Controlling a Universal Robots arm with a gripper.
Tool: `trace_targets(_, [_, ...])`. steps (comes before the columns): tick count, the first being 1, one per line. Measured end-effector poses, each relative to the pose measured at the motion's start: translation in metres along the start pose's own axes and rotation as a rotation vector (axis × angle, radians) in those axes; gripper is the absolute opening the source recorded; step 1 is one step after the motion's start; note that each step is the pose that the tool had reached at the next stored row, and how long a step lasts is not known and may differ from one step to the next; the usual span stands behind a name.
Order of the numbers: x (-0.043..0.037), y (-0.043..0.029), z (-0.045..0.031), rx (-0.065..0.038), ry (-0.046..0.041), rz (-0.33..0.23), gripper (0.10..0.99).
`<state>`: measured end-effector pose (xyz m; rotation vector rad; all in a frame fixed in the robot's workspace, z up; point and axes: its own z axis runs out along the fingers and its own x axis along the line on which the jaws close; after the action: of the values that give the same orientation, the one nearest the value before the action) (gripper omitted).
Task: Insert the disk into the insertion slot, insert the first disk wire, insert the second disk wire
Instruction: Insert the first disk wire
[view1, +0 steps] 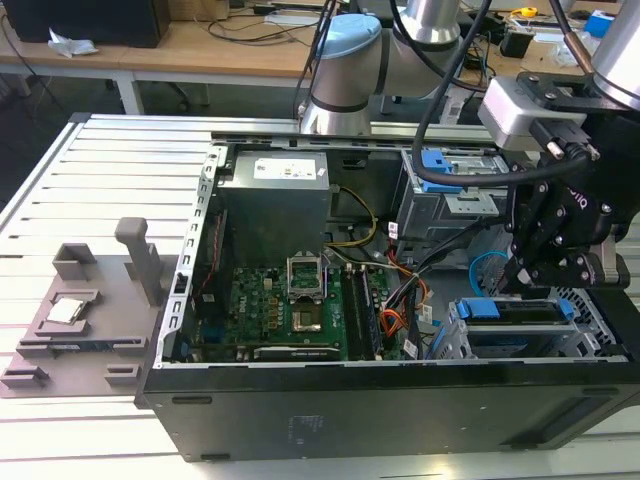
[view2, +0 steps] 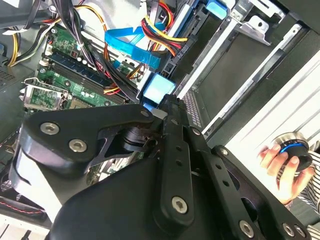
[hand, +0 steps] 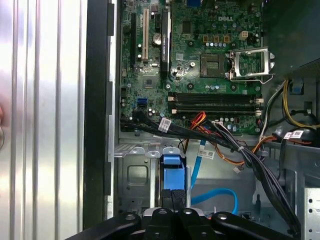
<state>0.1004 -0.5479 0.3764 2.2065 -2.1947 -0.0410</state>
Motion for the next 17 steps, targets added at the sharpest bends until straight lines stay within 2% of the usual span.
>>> trace_targets(6, [-0.0001, -0.0124, -0.0002, 0.0, 0.0001, 0.0, 0.106])
trace_targets(8, [-0.0015, -0.0196, -0.0004, -0.001, 0.0001, 0.0, 0.106])
trace_targets(10, [-0.0064, -0.0245, -0.0005, -0.001, 0.0001, 0.0, 0.106])
trace_targets(12, [-0.0149, -0.0299, -0.0006, -0.001, 0.0001, 0.0, 0.106])
trace_targets(17, [-0.0195, -0.0326, 0.0021, -0.001, 0.0, 0.0, 0.106])
